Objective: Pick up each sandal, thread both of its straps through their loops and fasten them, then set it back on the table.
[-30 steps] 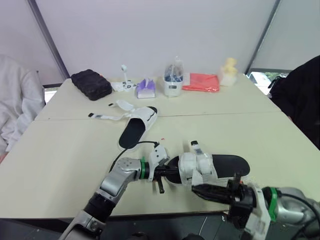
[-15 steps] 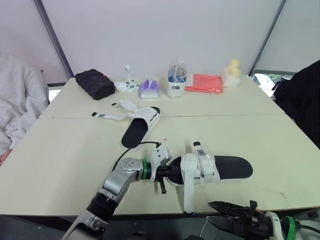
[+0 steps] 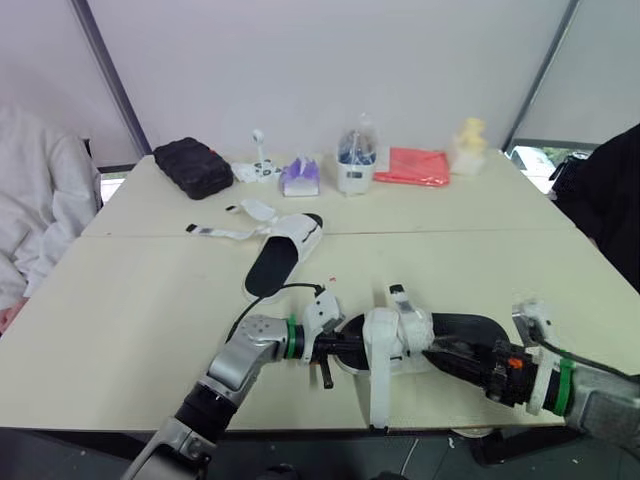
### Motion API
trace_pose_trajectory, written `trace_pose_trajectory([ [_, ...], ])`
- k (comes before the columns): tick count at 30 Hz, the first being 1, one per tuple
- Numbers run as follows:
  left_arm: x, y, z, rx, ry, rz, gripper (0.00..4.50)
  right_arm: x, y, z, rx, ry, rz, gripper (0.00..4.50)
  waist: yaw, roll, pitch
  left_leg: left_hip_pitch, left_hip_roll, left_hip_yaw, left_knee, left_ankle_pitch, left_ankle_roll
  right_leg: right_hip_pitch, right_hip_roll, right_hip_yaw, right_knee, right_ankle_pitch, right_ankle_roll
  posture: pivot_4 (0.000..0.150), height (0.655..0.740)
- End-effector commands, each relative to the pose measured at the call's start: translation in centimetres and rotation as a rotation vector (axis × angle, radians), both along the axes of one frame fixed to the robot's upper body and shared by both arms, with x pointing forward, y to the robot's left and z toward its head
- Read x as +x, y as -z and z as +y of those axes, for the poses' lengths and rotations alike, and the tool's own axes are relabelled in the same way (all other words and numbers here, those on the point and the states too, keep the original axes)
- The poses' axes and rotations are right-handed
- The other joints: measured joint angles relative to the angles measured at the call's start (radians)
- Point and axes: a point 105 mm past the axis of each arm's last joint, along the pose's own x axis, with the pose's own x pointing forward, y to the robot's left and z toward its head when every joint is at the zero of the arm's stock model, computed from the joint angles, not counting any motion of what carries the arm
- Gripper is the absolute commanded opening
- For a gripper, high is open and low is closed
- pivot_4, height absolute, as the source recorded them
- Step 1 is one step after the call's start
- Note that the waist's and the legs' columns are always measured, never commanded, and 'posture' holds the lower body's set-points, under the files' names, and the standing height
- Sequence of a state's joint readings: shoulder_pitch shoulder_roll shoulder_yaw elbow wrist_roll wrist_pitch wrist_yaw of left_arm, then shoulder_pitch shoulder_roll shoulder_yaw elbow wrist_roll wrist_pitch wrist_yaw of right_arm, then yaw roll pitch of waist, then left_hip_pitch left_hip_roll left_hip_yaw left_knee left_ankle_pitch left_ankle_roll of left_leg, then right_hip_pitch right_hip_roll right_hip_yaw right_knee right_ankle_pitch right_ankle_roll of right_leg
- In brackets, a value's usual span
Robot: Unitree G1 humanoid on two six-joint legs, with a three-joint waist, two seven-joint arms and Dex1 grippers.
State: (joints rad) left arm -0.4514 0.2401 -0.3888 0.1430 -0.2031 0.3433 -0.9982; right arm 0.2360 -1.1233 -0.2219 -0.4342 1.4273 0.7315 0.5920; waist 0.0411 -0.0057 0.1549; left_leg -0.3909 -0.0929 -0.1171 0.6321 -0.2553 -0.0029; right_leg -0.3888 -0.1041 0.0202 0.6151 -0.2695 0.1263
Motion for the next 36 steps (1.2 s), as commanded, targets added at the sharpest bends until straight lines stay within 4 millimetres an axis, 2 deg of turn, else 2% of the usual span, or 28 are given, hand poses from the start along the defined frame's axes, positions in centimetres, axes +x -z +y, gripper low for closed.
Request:
trace_pose_trajectory([
  [1, -0.5, 2.6, 0.8, 0.096, -0.027, 0.051, 0.0, -1.7, -0.1, 1.8, 0.065, -0.153, 0.12, 2.3, 0.0, -0.001, 0.0, 0.0, 0.0, 0.001, 0.0, 0.0, 0.0, 0.0, 0.0, 0.0, -0.001, 0.0, 0.001, 0.15, 0.74],
  [8, -1.0, 2.7, 1.2, 0.098, -0.047, 0.058, 0.0, -2.0, 1.4, 1.8, 0.032, -0.183, 0.206, 2.3, -0.003, -0.001, 0.0, 0.0, 0.001, 0.001, -0.001, 0.0, 0.001, -0.001, 0.001, 0.0, 0.0, 0.002, 0.003, 0.15, 0.74],
  [10, -1.1, 2.7, 1.4, 0.095, -0.056, 0.068, 0.0, -1.0, 1.7, 0.4, -0.035, -0.128, 0.141, 2.3, -0.002, -0.001, -0.001, 0.0, 0.001, 0.001, -0.001, -0.001, 0.001, -0.001, 0.001, 0.0, 0.0, 0.002, 0.003, 0.15, 0.74],
  [14, -1.6, 2.7, 1.4, 0.078, -0.038, 0.103, 0.0, 1.6, 1.0, -2.3, -0.075, 0.007, 0.027, 2.3, -0.001, -0.001, -0.001, 0.0, 0.001, 0.002, 0.0, -0.001, 0.0, -0.001, 0.001, 0.0, 0.0, 0.002, 0.003, 0.15, 0.74],
  [22, -2.8, 1.4, 0.2, 0.039, 0.113, 0.132, 0.0, 5.0, 0.4, -2.5, -0.116, 0.061, -0.113, 2.3, -0.004, -0.001, -0.001, 0.0, 0.001, 0.003, 0.0, 0.0, 0.0, -0.002, 0.002, 0.001, 0.0, 0.002, 0.003, 0.15, 0.74],
  [25, -2.8, 1.4, -0.5, 0.043, 0.138, 0.122, 0.0, 5.7, 0.3, -3.1, -0.142, 0.076, -0.139, 2.3, -0.003, 0.0, -0.001, 0.0, 0.0, 0.003, 0.0, 0.0, 0.0, -0.002, 0.002, 0.001, 0.0, 0.002, 0.003, 0.15, 0.74],
  [30, -2.2, 1.8, -1.4, 0.035, 0.123, 0.112, 0.0, 5.1, -0.8, -4.6, -0.217, 0.044, -0.164, 2.3, 0.001, 0.0, -0.001, 0.0, -0.001, 0.003, 0.0, 0.0, 0.0, -0.002, 0.001, 0.001, 0.0, 0.002, 0.003, 0.15, 0.74],
  [36, -0.7, 2.5, -1.1, 0.072, 0.051, 0.054, 0.0, 2.0, -2.6, -6.7, -0.245, -0.046, -0.065, 2.3, 0.007, 0.0, -0.001, 0.0, -0.002, 0.003, 0.002, 0.0, 0.001, -0.001, 0.0, 0.0, 0.0, 0.002, 0.003, 0.15, 0.74],
])
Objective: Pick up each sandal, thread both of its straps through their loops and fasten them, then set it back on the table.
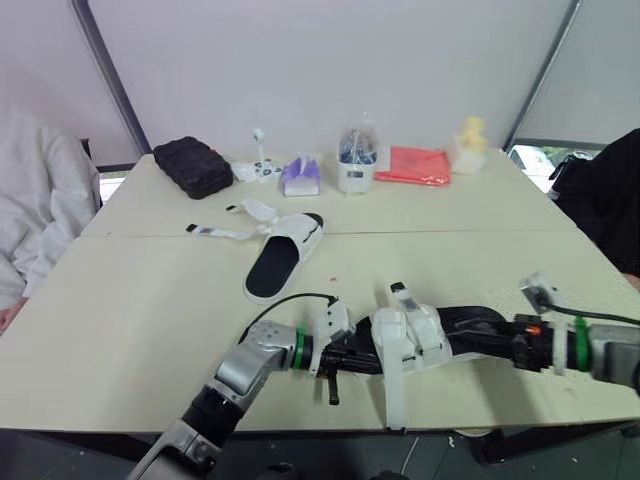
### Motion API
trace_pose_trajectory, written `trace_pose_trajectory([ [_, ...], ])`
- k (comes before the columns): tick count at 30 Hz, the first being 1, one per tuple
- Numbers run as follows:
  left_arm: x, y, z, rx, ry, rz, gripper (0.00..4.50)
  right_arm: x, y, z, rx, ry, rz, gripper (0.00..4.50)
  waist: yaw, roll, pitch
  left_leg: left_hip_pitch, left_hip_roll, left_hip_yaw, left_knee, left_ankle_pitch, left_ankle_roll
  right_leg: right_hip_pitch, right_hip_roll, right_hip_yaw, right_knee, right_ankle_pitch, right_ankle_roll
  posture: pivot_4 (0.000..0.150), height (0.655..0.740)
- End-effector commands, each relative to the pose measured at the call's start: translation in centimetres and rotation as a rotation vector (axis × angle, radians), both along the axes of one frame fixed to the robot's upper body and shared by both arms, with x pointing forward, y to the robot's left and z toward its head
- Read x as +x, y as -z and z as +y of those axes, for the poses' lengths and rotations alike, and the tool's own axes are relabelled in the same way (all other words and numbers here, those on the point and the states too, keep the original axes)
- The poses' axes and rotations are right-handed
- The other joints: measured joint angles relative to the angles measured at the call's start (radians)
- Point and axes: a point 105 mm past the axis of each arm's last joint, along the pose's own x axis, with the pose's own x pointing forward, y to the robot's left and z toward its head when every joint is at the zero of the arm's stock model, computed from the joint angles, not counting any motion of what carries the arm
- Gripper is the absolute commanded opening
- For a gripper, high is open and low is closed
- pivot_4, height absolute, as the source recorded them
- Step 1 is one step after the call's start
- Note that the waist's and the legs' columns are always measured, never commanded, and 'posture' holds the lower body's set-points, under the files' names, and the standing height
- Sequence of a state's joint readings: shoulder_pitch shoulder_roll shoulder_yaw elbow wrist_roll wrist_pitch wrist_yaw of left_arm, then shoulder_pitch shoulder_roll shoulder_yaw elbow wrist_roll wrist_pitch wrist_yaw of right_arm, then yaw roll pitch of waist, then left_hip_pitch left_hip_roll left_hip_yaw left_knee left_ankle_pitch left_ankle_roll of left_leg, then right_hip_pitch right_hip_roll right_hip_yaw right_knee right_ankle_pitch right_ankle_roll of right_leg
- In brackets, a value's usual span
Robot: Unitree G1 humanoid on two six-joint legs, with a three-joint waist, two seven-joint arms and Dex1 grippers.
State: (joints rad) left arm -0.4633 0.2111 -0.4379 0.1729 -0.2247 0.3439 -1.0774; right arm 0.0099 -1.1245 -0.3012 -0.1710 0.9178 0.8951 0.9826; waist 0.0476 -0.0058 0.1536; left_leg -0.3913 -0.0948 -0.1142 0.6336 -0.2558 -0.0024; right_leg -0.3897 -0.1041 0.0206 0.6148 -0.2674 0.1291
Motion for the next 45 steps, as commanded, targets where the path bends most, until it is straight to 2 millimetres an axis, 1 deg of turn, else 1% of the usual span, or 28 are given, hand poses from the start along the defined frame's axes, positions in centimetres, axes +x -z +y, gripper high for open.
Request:
trace_pose_trajectory([
  [1, 1.2, 2.2, 0.6, 0.094, -0.091, -0.016, 0.0, -1.5, -1.9, -0.4, 0.02, -0.055, 0.017, 2.3, 0.0, 0.0, 0.0, 0.0, 0.0, 0.0, 0.0, 0.0, 0.0, 0.001, 0.0, 0.0, 0.0, 0.0, 0.0, 0.15, 0.74],
  [3, 1.7, 2.1, 0.6, 0.091, -0.112, -0.026, 0.0, -2.5, -1.8, 0.1, 0.036, -0.091, 0.058, 2.3, -0.002, 0.0, 0.0, 0.0, 0.0, 0.0, 0.002, 0.0, 0.0, 0.001, 0.0, 0.0, 0.0, 0.0, 0.0, 0.15, 0.74],
  [5, 1.8, 2.1, 0.7, 0.087, -0.12, -0.033, 0.0, -3.4, -1.5, 1.1, 0.059, -0.129, 0.093, 2.3, -0.006, 0.0, 0.0, 0.0, 0.0, 0.0, 0.002, 0.0, 0.0, 0.001, 0.0, 0.0, 0.0, 0.0, 0.0, 0.15, 0.74],
  [7, 1.8, 2.0, 0.7, 0.081, -0.122, -0.033, 0.0, -4.4, -0.2, 3.0, 0.095, -0.182, 0.137, 2.3, -0.006, -0.001, 0.0, 0.0, 0.001, 0.0, 0.003, 0.0, 0.0, 0.002, 0.0, 0.0, 0.0, 0.001, 0.001, 0.15, 0.74],
  [9, 1.8, 2.0, 0.7, 0.08, -0.123, -0.033, 0.0, -4.8, 0.8, 4.4, 0.118, -0.205, 0.157, 2.3, -0.006, -0.001, 0.0, 0.0, 0.001, 0.0, 0.003, 0.0, 0.0, 0.002, 0.0, 0.0, 0.0, 0.001, 0.001, 0.15, 0.74],
  [12, 1.7, 2.0, 0.9, 0.082, -0.126, -0.034, 0.0, -4.8, 2.0, 5.7, 0.145, -0.205, 0.172, 2.3, -0.007, -0.001, 0.001, 0.0, 0.001, 0.0, 0.004, 0.0, 0.0, 0.001, 0.0, 0.0, 0.0, 0.001, 0.001, 0.15, 0.74],
  [15, 1.4, 2.2, 1.1, 0.087, -0.128, -0.029, 0.0, -4.0, 3.2, 6.6, 0.183, -0.185, 0.182, 2.3, -0.008, -0.002, 0.001, 0.0, 0.001, 0.0, 0.004, 0.0, 0.0, 0.001, 0.001, 0.001, 0.0, 0.001, 0.001, 0.15, 0.74],
  [17, 1.2, 2.3, 1.2, 0.091, -0.129, -0.024, 0.0, -3.6, 3.7, 7.2, 0.213, -0.184, 0.193, 2.3, -0.008, -0.001, 0.001, 0.0, 0.002, 0.0, 0.004, 0.0, 0.0, 0.001, 0.001, 0.001, 0.0, 0.001, 0.001, 0.15, 0.74],
  [24, 1.0, 2.3, 1.6, 0.1, -0.146, -0.017, 0.0, -3.2, 4.3, 9.5, 0.298, -0.225, 0.237, 2.3, -0.01, -0.001, 0.001, 0.0, 0.002, 0.0, 0.002, 0.0, 0.0, -0.001, 0.001, 0.001, 0.0, 0.001, 0.001, 0.15, 0.74],
  [29, 0.9, 2.3, 1.8, 0.105, -0.155, -0.016, 0.0, -3.6, 4.9, 11.2, 0.329, -0.271, 0.273, 2.3, -0.01, -0.001, 0.001, 0.0, 0.002, 0.0, 0.001, 0.0, 0.0, -0.001, 0.001, 0.001, 0.0, 0.001, 0.001, 0.15, 0.74],
  [31, 0.9, 2.3, 1.8, 0.105, -0.157, -0.016, 0.0, -3.9, 5.2, 11.6, 0.319, -0.284, 0.283, 1.36, -0.009, -0.001, 0.0, 0.0, 0.002, 0.0, 0.001, 0.0, 0.0, -0.001, 0.001, 0.001, 0.0, 0.001, 0.001, 0.15, 0.74],
  [32, 1.0, 2.3, 1.8, 0.105, -0.158, -0.016, 0.0, -3.8, 5.3, 11.6, 0.321, -0.283, 0.281, 1.01, -0.009, -0.001, 0.0, 0.0, 0.002, 0.0, 0.001, 0.0, 0.0, -0.001, 0.001, 0.001, 0.0, 0.001, 0.001, 0.15, 0.74],
  [33, 1.0, 2.2, 1.8, 0.105, -0.159, -0.017, 0.0, -3.7, 5.2, 11.7, 0.326, -0.279, 0.275, 0.44, -0.01, -0.001, 0.0, 0.0, 0.002, 0.0, 0.001, 0.0, 0.0, -0.002, 0.001, 0.001, 0.0, 0.001, 0.001, 0.15, 0.74],
  [34, 1.0, 2.2, 1.9, 0.105, -0.16, -0.018, 0.0, -3.6, 5.1, 11.7, 0.332, -0.272, 0.268, 0.02, -0.01, -0.001, 0.0, 0.0, 0.002, 0.0, 0.001, 0.0, 0.0, -0.002, 0.001, 0.001, 0.0, 0.001, 0.002, 0.15, 0.74],
  [42, 1.2, 2.2, 1.8, 0.106, -0.156, -0.021, 0.0, -2.7, 4.5, 11.6, 0.328, -0.236, 0.208, 0.02, -0.01, -0.001, 0.0, 0.0, 0.002, 0.0, 0.0, 0.0, 0.0, -0.002, 0.001, 0.001, 0.0, 0.001, 0.002, 0.15, 0.74],
  [45, 1.2, 2.3, 1.7, 0.108, -0.149, -0.021, 0.0, -2.4, 3.2, 11.1, 0.329, -0.25, 0.169, 0.02, -0.01, -0.001, 0.0, 0.0, 0.002, 0.0, 0.0, 0.0, 0.0, -0.002, 0.001, 0.001, 0.0, 0.001, 0.002, 0.15, 0.74],
])
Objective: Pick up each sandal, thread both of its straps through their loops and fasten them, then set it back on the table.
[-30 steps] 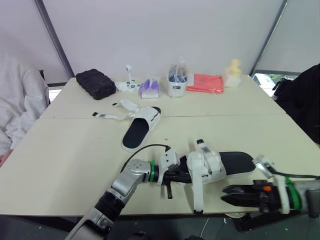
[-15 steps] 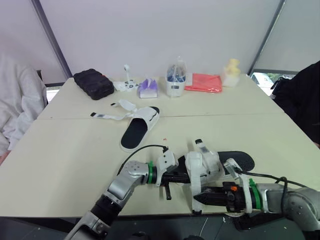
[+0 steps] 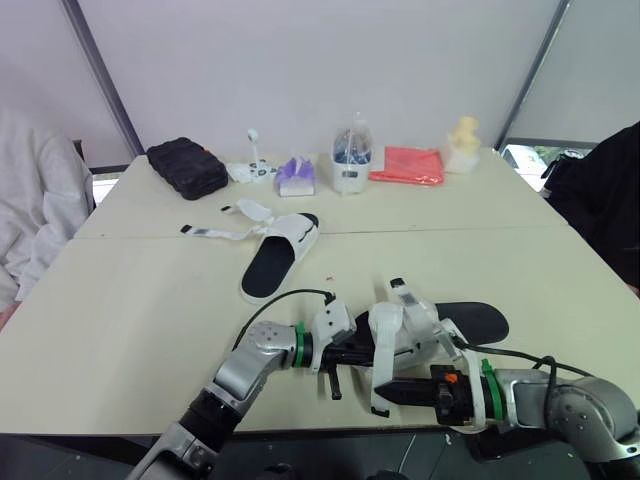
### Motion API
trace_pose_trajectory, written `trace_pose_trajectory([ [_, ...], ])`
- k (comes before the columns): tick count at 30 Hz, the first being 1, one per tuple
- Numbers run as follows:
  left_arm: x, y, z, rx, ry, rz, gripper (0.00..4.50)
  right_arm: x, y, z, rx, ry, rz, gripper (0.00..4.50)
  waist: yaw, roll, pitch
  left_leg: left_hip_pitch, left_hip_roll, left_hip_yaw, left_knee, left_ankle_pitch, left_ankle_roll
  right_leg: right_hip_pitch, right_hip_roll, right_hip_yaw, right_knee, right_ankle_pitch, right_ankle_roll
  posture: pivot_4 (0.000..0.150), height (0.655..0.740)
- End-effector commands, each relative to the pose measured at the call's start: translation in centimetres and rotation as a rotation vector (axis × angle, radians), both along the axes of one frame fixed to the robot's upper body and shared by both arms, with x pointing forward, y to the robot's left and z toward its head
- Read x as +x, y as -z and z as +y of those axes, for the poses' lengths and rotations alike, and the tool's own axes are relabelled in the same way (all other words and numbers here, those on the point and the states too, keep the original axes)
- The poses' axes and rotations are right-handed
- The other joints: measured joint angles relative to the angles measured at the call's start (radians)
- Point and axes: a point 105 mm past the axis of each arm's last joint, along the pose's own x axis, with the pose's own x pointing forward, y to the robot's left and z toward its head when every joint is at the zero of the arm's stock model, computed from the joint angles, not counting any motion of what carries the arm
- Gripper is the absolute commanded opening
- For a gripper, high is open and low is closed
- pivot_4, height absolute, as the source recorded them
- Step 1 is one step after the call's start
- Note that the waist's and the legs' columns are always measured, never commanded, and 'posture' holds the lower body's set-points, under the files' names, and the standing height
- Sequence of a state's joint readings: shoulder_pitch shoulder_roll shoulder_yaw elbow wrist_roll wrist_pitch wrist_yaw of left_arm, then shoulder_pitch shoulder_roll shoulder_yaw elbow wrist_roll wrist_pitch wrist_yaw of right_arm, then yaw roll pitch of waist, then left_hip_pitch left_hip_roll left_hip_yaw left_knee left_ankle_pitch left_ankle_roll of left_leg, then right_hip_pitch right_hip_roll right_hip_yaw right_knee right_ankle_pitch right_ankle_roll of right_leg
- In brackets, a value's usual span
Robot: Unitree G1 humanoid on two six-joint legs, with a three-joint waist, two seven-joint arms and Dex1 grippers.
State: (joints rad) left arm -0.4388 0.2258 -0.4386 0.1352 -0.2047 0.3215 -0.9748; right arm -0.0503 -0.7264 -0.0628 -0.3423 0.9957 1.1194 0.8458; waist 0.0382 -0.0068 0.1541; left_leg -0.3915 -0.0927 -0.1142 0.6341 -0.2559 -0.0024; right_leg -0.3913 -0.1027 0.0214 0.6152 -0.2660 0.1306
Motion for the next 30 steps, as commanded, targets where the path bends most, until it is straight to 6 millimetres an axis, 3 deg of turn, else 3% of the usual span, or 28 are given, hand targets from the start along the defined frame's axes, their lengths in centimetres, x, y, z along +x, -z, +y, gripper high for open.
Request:
trace_pose_trajectory([
  [1, 0.5, 2.3, 1.3, 0.093, -0.052, 0.046, 0.0, 0.6, -3.0, -0.4, 0.021, -0.027, -0.11, 0.02, 0.0, 0.0, 0.0, 0.0, 0.0, 0.0, 0.0, 0.0, 0.0, 0.0, 0.0, 0.0, 0.0, 0.0, 0.0, 0.15, 0.74],
  [5, 0.5, 2.3, 1.2, 0.096, -0.037, 0.046, 0.0, 1.7, -6.3, -0.5, 0.016, -0.082, -0.208, 0.02, 0.0, 0.0, 0.0, 0.0, 0.0, 0.0, 0.0, 0.0, 0.0, 0.0, 0.0, 0.0, 0.0, 0.0, 0.0, 0.15, 0.74],
  [9, 0.6, 2.3, 0.9, 0.097, -0.027, 0.045, 0.0, 3.5, -7.6, -0.8, -0.005, -0.104, -0.243, 0.02, 0.002, 0.0, 0.0, 0.0, 0.0, 0.0, 0.0, 0.0, 0.0, 0.0, 0.0, 0.0, 0.0, 0.0, 0.0, 0.15, 0.74],
  [13, 0.7, 2.2, 0.8, 0.091, -0.041, 0.039, 0.0, 5.9, -6.7, -2.0, -0.086, -0.101, -0.227, 0.02, 0.0, 0.0, 0.0, 0.0, -0.001, 0.0, 0.0, 0.0, 0.0, 0.0, 0.0, 0.0, 0.0, 0.0, 0.0, 0.15, 0.74],
  [20, 0.6, 2.3, 1.1, 0.079, -0.074, 0.045, 0.0, 8.1, -6.4, -3.1, -0.134, -0.133, -0.248, 0.02, 0.0, 0.0, 0.0, 0.0, -0.001, 0.001, 0.0, 0.0, 0.0, 0.0, 0.0, 0.0, 0.0, 0.001, -0.001, 0.15, 0.74],
  [30, 0.6, 2.4, 1.4, 0.081, -0.097, 0.049, 0.0, 6.8, -5.9, -3.7, -0.136, -0.233, -0.155, 0.02, 0.0, 0.0, 0.0, 0.0, -0.001, 0.0, 0.0, 0.0, 0.0, -0.001, 0.0, 0.0, 0.0, 0.001, -0.001, 0.15, 0.74],
])
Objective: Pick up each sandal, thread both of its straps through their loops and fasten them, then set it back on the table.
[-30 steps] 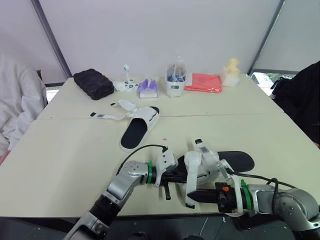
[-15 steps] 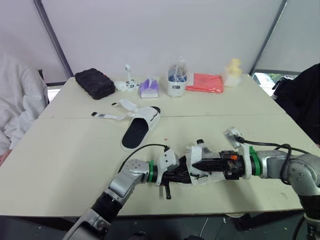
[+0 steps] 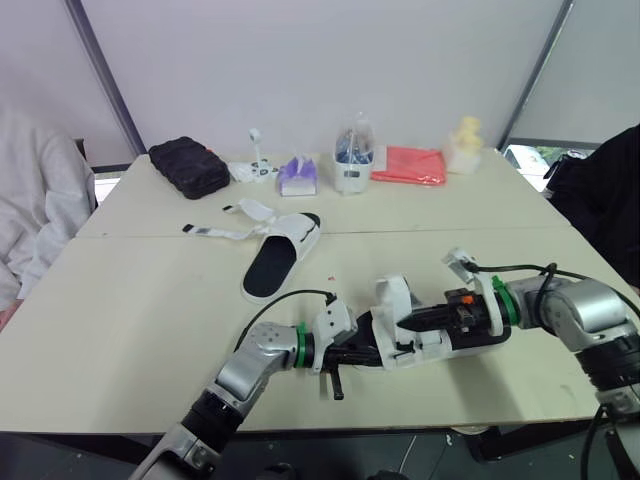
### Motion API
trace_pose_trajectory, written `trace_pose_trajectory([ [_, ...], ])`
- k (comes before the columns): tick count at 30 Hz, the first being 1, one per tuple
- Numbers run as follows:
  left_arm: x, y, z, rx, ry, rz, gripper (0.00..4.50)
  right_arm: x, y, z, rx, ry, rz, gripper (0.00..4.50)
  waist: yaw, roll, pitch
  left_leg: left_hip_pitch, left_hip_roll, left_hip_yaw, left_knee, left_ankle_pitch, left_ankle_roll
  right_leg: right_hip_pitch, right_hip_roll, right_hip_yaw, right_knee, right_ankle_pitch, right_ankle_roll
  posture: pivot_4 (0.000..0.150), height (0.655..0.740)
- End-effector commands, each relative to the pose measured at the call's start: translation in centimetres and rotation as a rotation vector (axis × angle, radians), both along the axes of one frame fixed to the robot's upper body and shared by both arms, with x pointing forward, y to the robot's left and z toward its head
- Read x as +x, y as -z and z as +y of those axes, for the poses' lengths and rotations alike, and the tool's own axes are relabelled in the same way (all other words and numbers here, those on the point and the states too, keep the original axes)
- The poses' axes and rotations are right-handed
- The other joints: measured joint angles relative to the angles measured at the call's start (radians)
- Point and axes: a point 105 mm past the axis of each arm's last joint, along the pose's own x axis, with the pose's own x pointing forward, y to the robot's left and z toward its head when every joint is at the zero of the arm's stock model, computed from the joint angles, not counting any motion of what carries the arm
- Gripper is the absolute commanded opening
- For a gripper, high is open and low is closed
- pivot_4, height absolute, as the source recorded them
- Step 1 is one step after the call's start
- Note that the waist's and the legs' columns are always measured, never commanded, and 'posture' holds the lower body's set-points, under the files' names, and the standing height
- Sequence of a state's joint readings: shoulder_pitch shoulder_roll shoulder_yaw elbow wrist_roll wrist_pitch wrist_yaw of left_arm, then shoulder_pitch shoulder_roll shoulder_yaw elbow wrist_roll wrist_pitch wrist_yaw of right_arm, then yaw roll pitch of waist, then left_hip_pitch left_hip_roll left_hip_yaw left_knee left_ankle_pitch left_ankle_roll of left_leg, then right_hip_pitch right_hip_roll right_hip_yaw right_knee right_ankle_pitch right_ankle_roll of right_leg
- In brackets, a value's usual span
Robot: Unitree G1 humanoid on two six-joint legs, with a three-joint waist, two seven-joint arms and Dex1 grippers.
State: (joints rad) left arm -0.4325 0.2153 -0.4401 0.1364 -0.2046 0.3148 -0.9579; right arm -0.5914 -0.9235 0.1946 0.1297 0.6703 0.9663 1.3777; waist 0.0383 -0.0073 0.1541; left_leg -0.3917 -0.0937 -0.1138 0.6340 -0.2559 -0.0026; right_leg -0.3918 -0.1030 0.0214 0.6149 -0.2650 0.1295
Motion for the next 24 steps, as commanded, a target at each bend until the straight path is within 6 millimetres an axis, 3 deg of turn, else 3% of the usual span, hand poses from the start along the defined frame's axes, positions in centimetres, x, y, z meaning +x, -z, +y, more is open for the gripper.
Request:
trace_pose_trajectory([
  [1, 0.6, 2.4, 1.7, 0.091, -0.087, 0.052, 0.0, -0.2, -0.3, 0.1, -0.008, -0.021, 0.0, 0.02, 0.0, 0.0, 0.0, 0.0, 0.0, 0.0, 0.0, 0.0, 0.0, 0.0, 0.0, 0.0, 0.0, 0.0, 0.0, 0.15, 0.74],
  [5, 0.7, 2.4, 1.8, 0.093, -0.094, 0.051, 0.0, -0.1, 0.8, 0.3, -0.047, -0.028, -0.003, 0.02, 0.0, 0.0, 0.0, 0.0, 0.0, 0.0, 0.0, 0.0, 0.0, 0.0, 0.0, 0.0, 0.0, 0.0, 0.0, 0.15, 0.74],
  [11, 0.7, 2.5, 1.8, 0.095, -0.098, 0.049, 0.0, 2.1, 2.5, 0.0, -0.16, 0.044, -0.095, 0.02, -0.001, 0.0, 0.0, 0.0, 0.0, 0.0, 0.0, 0.0, 0.0, 0.0, 0.0, 0.0, 0.0, 0.0, 0.0, 0.15, 0.74],
  [15, 0.8, 2.5, 1.8, 0.097, -0.103, 0.047, 0.0, 1.5, 3.6, -0.4, -0.235, -0.018, -0.134, 0.02, 0.0, 0.0, 0.0, 0.0, 0.0, 0.0, 0.0, 0.0, 0.0, 0.0, 0.0, 0.0, 0.0, 0.0, 0.0, 0.15, 0.74],
  [24, 1.0, 2.4, 1.9, 0.098, -0.106, 0.044, 0.0, -0.6, 2.6, 0.5, -0.156, -0.139, -0.118, 0.02, 0.001, 0.0, 0.0, 0.0, 0.0, -0.001, -0.001, 0.0, 0.0, 0.0, 0.0, 0.0, 0.0, 0.0, 0.0, 0.15, 0.74],
])
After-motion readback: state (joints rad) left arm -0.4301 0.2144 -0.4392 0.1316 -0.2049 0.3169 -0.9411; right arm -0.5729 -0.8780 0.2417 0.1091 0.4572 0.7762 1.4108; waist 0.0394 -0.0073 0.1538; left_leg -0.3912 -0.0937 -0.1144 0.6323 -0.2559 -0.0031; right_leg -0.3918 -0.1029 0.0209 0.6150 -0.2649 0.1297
